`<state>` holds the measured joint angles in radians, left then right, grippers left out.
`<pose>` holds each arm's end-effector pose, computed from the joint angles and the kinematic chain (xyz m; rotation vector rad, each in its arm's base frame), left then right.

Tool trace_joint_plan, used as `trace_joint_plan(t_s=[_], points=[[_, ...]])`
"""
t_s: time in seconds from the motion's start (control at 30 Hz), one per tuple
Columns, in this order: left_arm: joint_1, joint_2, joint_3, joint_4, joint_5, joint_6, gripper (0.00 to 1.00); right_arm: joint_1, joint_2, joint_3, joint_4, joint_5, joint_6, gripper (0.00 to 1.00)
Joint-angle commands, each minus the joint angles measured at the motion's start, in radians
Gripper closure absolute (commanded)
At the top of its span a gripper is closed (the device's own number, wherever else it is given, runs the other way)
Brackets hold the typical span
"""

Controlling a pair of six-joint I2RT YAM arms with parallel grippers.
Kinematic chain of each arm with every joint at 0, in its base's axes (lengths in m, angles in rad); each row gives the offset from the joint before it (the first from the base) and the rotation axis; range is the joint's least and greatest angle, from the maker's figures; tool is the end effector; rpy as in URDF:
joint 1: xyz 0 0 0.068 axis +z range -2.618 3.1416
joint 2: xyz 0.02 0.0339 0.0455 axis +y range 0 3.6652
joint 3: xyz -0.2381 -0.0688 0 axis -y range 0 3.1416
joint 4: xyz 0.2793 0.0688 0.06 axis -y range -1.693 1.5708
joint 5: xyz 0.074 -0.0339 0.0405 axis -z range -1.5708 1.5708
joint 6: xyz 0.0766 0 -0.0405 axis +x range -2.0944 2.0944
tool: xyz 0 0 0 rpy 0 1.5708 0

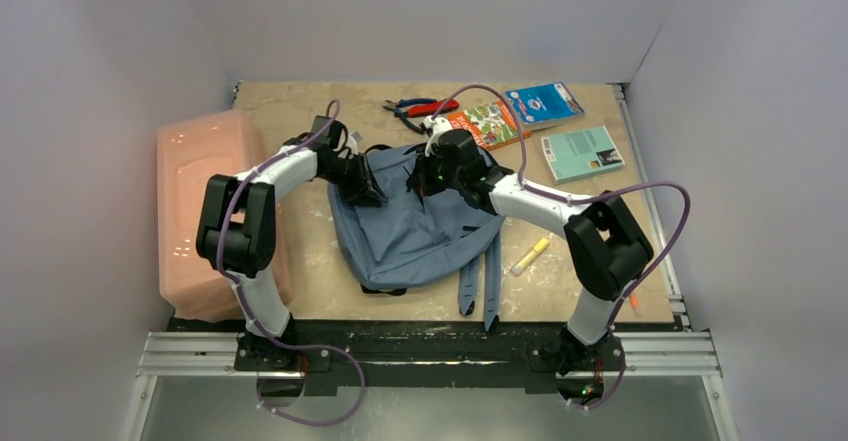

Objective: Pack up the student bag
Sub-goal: Unzip the student bag at the center of the board.

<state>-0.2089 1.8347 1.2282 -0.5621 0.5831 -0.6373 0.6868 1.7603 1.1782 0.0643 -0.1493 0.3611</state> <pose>0.3824 -0.1242 0.1065 -0.4344 2.8149 -1.0159 0.3495 0.3013 0.1698 -0.4468 2.1352 0.7749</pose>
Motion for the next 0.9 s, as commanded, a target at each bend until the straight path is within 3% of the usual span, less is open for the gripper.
trace_joint_plan(t_s=[0.0, 0.27, 0.43, 0.57, 0.73, 0.87], points=[[0.009, 0.008, -0.012, 0.041, 0.014, -0.013, 0.75, 0.01, -0.051, -0.048, 0.102, -0.087, 0.097, 1.0], [0.009, -0.021, -0.051, 0.079, -0.036, -0.045, 0.79, 0.012, -0.094, -0.076, 0.028, -0.085, 0.122, 1.0], [0.005, -0.009, -0.11, 0.183, -0.062, -0.102, 0.84, 0.013, -0.138, -0.074, -0.023, -0.069, 0.125, 1.0], [-0.004, 0.005, -0.132, 0.222, -0.06, -0.111, 0.81, 0.012, -0.103, -0.027, -0.051, -0.065, 0.122, 1.0], [-0.001, 0.024, -0.149, 0.23, -0.099, -0.148, 1.0, 0.021, -0.125, -0.045, -0.061, -0.103, 0.163, 1.0], [0.0, 0.02, -0.144, 0.21, -0.144, -0.149, 1.0, 0.07, -0.215, -0.153, -0.088, -0.093, 0.194, 1.0]])
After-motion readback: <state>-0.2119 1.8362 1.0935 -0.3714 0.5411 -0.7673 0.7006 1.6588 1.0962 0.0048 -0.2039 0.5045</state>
